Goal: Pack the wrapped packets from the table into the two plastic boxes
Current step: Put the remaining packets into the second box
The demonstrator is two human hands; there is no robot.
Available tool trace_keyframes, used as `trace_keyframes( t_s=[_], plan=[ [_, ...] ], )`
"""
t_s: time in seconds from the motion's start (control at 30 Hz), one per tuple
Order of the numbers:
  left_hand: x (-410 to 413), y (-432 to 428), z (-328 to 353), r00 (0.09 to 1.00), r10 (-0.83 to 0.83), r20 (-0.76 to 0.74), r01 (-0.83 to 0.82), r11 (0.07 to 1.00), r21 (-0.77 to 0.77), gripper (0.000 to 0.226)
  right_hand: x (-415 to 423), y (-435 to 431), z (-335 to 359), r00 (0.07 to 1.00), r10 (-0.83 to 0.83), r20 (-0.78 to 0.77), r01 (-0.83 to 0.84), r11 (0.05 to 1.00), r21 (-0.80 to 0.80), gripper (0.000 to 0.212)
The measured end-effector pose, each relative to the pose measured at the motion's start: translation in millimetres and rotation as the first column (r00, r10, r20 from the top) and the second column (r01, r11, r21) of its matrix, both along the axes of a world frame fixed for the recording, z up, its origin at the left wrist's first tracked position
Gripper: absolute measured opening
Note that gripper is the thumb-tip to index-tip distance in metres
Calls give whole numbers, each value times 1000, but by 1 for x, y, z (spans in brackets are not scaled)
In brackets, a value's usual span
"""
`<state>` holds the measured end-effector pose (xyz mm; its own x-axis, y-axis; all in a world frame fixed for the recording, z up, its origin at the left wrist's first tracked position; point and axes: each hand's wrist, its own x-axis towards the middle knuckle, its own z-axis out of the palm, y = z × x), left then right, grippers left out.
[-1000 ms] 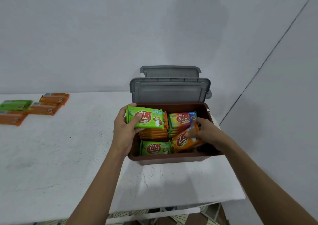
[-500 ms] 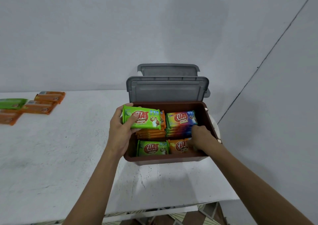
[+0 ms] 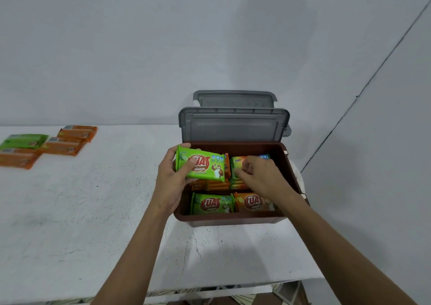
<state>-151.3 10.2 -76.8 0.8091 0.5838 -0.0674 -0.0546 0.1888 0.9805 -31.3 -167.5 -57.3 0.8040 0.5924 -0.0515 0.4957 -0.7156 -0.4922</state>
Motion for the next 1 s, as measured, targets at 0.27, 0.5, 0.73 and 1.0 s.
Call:
trace_keyframes(
  t_s=[0.27, 0.5, 0.73, 1.0],
  plan=[
    [-3, -1, 1, 997, -73, 28, 73, 997, 22, 44, -11, 35, -2, 733, 199, -650, 190, 858, 477, 43],
    [0, -4, 0, 998, 23, 66, -28, 997, 75, 34, 0, 26, -3, 682, 250, -687, 186, 850, 494, 23],
    [-1, 11, -12, 962, 253, -104, -132, 764, 631, 27, 8, 12, -15, 691, 192, -697, 3, 963, 268, 28],
    [1, 24, -32, 954, 203, -221, -10, 757, 653, 27, -3, 35, -31, 819, 116, -562, -165, 986, -38, 35]
  ],
)
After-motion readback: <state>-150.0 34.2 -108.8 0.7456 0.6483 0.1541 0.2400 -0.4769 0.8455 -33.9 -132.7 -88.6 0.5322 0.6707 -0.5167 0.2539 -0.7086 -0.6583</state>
